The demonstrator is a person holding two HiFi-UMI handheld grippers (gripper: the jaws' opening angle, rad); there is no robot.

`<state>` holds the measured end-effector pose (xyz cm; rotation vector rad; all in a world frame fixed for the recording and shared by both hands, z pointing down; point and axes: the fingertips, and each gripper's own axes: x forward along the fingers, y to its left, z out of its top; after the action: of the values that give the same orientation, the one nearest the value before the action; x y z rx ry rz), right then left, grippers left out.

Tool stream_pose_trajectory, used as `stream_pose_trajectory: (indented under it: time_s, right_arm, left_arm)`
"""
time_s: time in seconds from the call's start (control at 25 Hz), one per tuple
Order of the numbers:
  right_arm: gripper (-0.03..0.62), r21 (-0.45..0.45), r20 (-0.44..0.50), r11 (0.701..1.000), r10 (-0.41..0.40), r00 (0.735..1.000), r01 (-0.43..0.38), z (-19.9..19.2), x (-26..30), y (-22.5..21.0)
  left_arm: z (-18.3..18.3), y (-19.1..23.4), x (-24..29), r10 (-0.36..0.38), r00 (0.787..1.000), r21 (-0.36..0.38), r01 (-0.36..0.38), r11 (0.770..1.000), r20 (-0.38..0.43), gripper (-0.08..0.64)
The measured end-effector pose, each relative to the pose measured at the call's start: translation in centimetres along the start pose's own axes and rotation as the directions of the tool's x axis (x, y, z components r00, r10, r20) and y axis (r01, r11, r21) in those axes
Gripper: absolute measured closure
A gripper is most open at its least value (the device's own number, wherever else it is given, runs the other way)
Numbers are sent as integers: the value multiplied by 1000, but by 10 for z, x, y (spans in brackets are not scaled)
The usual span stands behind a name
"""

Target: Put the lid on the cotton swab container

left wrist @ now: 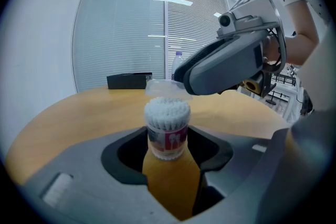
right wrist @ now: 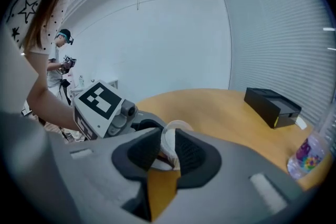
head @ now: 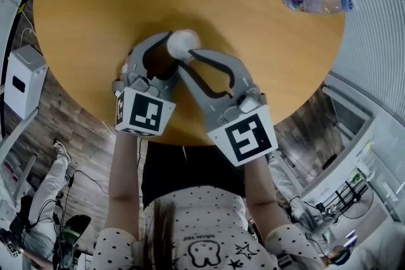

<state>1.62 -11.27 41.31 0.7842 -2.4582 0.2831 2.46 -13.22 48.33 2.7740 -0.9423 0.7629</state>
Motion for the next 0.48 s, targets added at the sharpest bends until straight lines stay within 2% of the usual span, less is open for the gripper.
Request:
stream_pose_trajectory:
  time_s: [0.48]
  right_arm:
    - [500, -24, -49, 999, 31, 998, -32, -7, 11, 7]
  left_arm:
    - [0, -1, 3, -1, 1000, -1, 1, 1000, -1, 313]
